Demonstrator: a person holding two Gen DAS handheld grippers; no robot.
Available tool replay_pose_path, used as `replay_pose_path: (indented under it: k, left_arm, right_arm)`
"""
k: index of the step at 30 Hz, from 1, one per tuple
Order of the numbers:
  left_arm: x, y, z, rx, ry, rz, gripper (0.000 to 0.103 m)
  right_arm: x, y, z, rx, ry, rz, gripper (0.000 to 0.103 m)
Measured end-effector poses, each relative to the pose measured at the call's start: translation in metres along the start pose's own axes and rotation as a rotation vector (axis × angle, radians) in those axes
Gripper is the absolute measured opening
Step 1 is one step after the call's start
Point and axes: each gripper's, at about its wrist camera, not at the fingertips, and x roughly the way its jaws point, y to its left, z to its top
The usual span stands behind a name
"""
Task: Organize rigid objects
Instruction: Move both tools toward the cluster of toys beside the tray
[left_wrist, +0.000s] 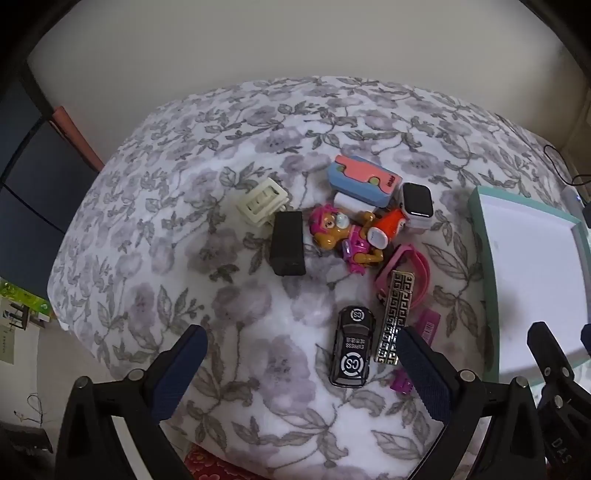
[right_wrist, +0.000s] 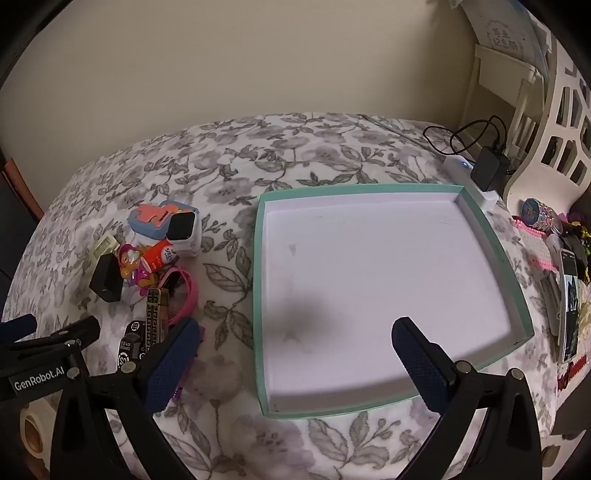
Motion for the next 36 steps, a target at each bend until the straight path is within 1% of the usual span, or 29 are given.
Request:
replay_pose_path:
  k: [3, 7, 12, 16, 23, 28, 32, 36]
  left_arm:
    - [-0.002, -0.002, 0.0, 0.014, -0.008, -0.007, 0.103]
    - [-0.005, -0.002, 0.0, 0.024, -0.028, 0.018, 0.103]
    - [-0.005, 0.006, 0.001, -0.01, -0.033, 0.012, 0.103]
    - [-0.008, 0.01, 0.002, -0.031, -0.054, 0.015, 0.103]
    - [-0.012, 0.005, 0.002, -0.002, -0.103, 0.039, 0.103]
    - [-0.013, 0.005, 0.001, 0.001, -0.117, 0.034, 0.103]
    - [-0.015, 0.004, 0.001, 0.006, -0.138, 0.03, 0.101]
    - [-0.013, 0.004, 0.001, 0.007, -0.133, 0.019, 0.101]
  right_arm:
    - [0.0, 0.001, 0.0, -0.003, -0.001, 0.003, 0.103]
    - [0.001, 0.003, 0.001, -0.002, 0.005, 0.009, 0.103]
    - [0.001, 0.006, 0.0, -0.005, 0.005, 0.013, 0.103]
    - [0.001, 0.007, 0.0, -0.003, 0.006, 0.022, 0.103]
    - [0.001, 0.009, -0.002, -0.006, 0.002, 0.027, 0.103]
    - [0.001, 0.009, -0.003, -0.003, 0.003, 0.048, 0.103]
    - [0.001, 0.008, -0.003, 0.002, 0.0, 0.05, 0.103]
    - [0.002, 0.008, -0.003, 0.006, 0.0, 0.061, 0.103]
